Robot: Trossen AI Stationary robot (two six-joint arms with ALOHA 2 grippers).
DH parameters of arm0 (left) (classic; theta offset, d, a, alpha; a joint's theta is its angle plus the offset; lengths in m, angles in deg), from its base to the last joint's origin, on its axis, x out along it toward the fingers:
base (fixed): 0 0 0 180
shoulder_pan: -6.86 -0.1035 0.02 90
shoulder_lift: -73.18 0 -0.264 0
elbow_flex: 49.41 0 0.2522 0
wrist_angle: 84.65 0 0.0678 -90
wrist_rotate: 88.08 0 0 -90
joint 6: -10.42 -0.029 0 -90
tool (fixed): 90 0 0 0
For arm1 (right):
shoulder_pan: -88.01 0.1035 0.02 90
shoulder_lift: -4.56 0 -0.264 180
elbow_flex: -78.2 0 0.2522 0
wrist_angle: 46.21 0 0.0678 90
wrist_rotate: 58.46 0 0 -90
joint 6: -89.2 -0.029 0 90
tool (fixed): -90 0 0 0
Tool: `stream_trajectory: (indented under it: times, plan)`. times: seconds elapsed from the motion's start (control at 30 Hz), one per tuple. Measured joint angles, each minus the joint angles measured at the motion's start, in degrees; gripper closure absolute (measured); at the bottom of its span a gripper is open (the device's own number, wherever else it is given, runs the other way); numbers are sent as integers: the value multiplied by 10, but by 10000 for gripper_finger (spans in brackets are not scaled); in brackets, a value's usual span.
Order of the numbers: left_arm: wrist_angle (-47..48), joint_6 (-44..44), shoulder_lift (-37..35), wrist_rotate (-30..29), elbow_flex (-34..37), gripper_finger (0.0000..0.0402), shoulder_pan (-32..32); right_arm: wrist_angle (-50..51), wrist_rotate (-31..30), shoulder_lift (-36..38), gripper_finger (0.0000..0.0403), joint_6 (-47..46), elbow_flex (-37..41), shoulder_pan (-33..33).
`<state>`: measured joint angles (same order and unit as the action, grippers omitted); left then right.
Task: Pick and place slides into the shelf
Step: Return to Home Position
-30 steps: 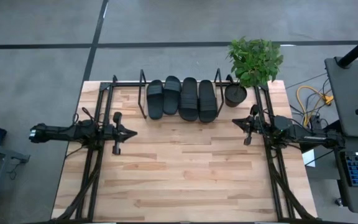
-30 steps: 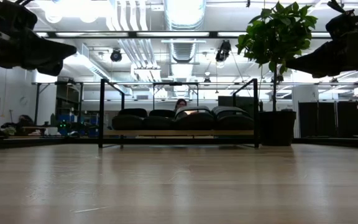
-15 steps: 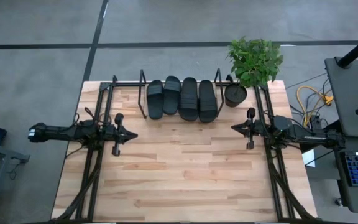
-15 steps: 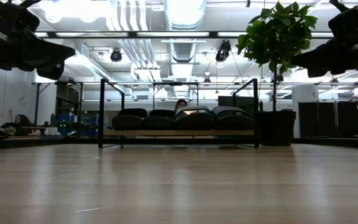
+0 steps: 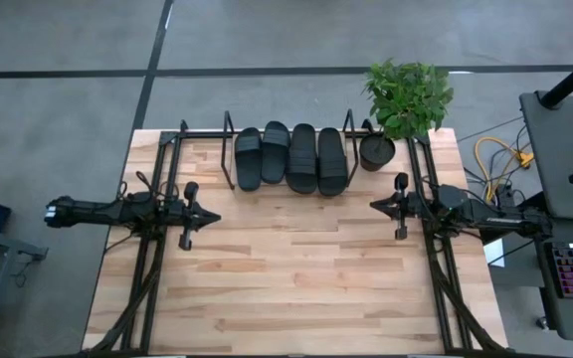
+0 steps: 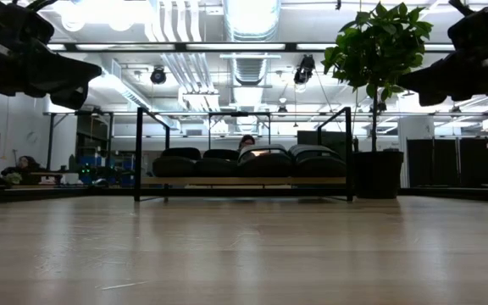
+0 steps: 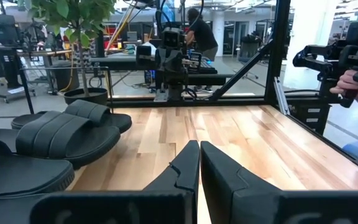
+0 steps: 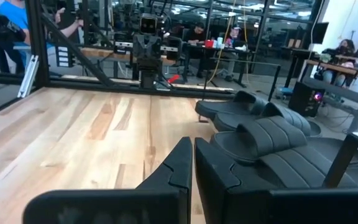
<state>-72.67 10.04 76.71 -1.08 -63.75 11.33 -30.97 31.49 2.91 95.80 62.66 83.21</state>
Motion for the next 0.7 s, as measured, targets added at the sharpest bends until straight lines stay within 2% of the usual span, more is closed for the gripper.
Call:
stream_trajectory:
  times: [0.7]
  plan:
    - [-7,0,5,1,0,402,0,0,0,0,394,-6,0,0]
